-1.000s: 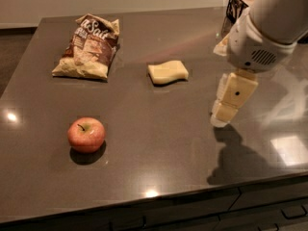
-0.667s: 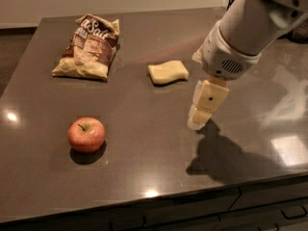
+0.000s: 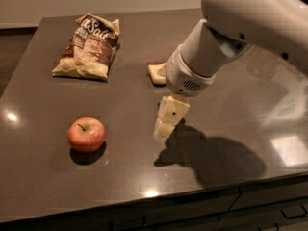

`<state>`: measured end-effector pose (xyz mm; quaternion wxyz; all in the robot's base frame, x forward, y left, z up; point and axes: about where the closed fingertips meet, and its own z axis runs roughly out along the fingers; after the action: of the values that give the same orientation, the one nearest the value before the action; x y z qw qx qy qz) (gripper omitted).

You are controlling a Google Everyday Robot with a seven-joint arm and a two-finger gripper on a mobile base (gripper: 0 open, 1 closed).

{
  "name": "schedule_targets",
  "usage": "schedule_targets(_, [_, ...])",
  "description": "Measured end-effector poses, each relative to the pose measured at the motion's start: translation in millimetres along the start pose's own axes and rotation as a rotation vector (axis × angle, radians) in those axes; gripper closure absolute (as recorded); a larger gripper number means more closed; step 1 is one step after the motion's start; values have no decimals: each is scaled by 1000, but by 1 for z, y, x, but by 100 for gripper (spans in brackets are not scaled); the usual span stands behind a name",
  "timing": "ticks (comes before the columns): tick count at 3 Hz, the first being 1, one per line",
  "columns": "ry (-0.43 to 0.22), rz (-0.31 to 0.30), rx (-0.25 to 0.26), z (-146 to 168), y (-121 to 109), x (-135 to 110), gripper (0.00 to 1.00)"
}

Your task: Move apple near sponge

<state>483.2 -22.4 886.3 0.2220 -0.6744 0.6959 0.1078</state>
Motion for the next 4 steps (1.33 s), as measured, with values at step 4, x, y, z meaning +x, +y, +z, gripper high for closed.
schedule_targets(4, [-133,-83,-134,80,64,-96,0])
